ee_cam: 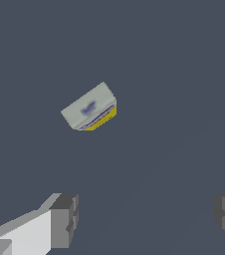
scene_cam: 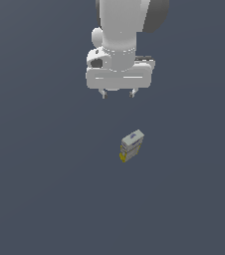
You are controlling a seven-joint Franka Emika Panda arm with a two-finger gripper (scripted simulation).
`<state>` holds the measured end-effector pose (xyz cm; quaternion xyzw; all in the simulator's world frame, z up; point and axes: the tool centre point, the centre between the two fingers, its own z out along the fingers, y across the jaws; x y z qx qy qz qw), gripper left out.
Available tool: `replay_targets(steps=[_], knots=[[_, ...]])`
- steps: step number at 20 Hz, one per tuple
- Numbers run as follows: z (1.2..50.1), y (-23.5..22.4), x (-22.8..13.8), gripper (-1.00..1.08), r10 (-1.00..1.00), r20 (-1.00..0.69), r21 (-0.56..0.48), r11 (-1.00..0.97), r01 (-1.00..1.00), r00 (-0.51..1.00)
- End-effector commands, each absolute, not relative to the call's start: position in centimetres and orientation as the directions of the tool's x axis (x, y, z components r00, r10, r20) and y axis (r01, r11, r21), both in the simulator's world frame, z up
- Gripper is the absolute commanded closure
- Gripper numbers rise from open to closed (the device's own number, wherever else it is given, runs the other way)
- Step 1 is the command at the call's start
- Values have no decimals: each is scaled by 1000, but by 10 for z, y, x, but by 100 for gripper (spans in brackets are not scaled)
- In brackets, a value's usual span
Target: Pick up the object and move it to a goal position.
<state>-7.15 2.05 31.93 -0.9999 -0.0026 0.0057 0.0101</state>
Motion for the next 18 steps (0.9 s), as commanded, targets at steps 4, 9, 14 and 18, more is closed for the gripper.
replay_targets(steps=[4,9,14,18], knots=[[318,21,-71,-92,11,-12,-22,-1000,11,1000],[312,24,-67,-92,39,-15,-29,-999,39,999],[312,24,-67,-92,47,-15,-30,-998,47,999],[311,25,-66,-92,32,-15,-29,-999,32,999]])
